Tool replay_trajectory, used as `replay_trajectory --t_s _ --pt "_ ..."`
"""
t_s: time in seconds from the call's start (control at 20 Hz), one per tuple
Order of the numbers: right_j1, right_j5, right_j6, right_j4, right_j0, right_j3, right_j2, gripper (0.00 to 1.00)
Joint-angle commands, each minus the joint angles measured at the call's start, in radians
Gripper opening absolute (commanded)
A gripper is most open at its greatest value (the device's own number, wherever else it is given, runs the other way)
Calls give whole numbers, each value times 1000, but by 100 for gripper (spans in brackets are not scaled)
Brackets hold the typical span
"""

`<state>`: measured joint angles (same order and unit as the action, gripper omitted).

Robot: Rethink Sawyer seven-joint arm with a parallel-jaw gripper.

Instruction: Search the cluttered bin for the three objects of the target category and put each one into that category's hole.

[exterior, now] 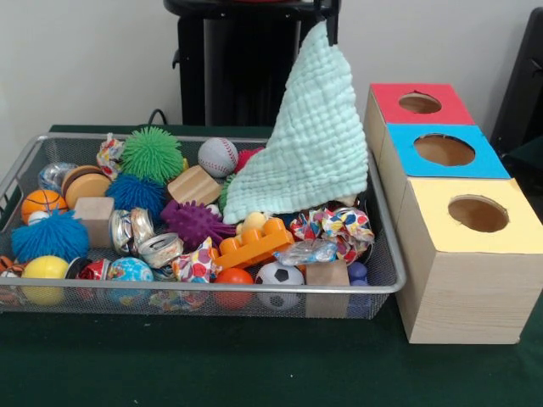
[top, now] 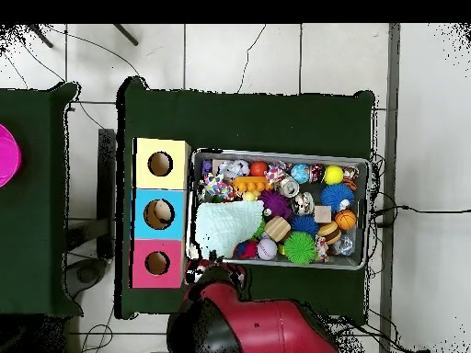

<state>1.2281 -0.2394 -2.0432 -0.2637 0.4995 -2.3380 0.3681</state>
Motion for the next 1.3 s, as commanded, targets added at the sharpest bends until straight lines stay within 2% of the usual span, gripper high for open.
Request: replay_trajectory --t_s 0.05,0.3,0.35,0.45,0.65,0.95,1.15,1.3 --pt "-70 26 -27 -53 57 69 -14 0" --pt "-90 15 0 -66 80 105 0 0" --pt "-92 37 -9 -75 80 108 -4 100" --pt "-91 72 -33 -84 63 112 -32 100" --pt "-70 31 -52 -102 16 134 -84 100" --pt "-58 -35 42 -75 111 139 17 100" --pt "-59 -70 136 -54 230 137 126 100" --pt "-76 -117 234 -80 327 164 199 100"
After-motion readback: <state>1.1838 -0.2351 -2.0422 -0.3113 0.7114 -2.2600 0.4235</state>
